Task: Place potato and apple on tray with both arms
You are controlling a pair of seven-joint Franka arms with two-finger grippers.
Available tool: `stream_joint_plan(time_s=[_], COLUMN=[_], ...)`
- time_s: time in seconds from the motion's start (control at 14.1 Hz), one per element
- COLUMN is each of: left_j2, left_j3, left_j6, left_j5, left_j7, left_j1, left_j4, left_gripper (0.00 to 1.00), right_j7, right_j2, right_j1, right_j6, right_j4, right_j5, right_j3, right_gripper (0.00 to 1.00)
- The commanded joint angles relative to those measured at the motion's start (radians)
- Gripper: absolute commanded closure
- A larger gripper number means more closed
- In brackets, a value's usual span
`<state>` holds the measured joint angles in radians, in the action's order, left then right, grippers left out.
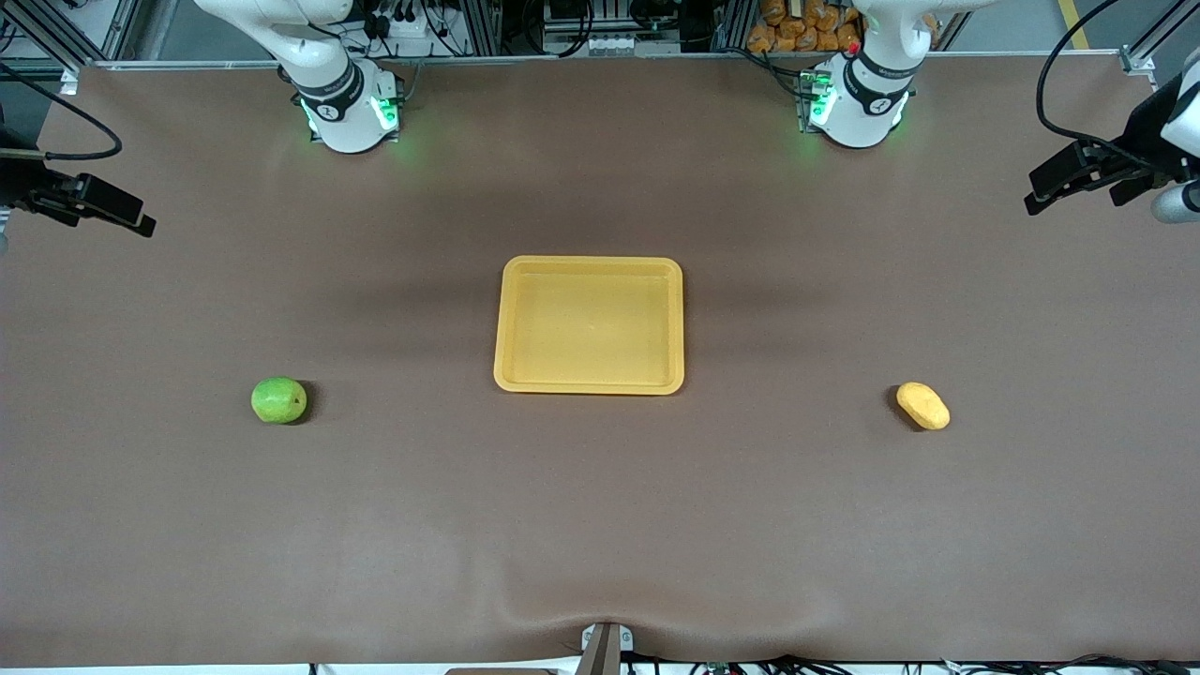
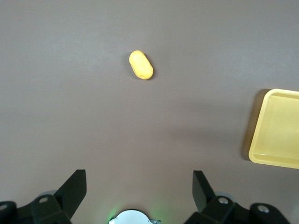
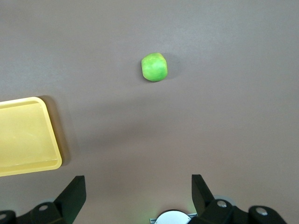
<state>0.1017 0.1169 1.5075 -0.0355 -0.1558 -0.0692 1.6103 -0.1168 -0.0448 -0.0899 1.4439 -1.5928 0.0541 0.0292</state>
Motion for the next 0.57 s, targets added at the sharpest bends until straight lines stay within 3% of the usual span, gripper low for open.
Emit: stream_joint_plan(time_s=[0.0,0.5], left_j2=[-0.008,-0.007], left_j3=[0.004,0.013], left_j6=[-0.017,-0.029], left_j5=[0.023,0.022], left_j7=[-0.001,-0.031], left_j1=[-0.009,-0.008], left_j4=[-0.013,0.020], left_gripper=[0.00,0.00], right_j7=[0.023,0.040], right_j2=[-0.003,-0.001], right_j1=[-0.022,-0.053], right_j6=[0.000,0.006], right_j4=[-0.004,-0.036], right_j5=[0.004,0.004], right_j3=[0.015,0.015], right_gripper=[0.00,0.00])
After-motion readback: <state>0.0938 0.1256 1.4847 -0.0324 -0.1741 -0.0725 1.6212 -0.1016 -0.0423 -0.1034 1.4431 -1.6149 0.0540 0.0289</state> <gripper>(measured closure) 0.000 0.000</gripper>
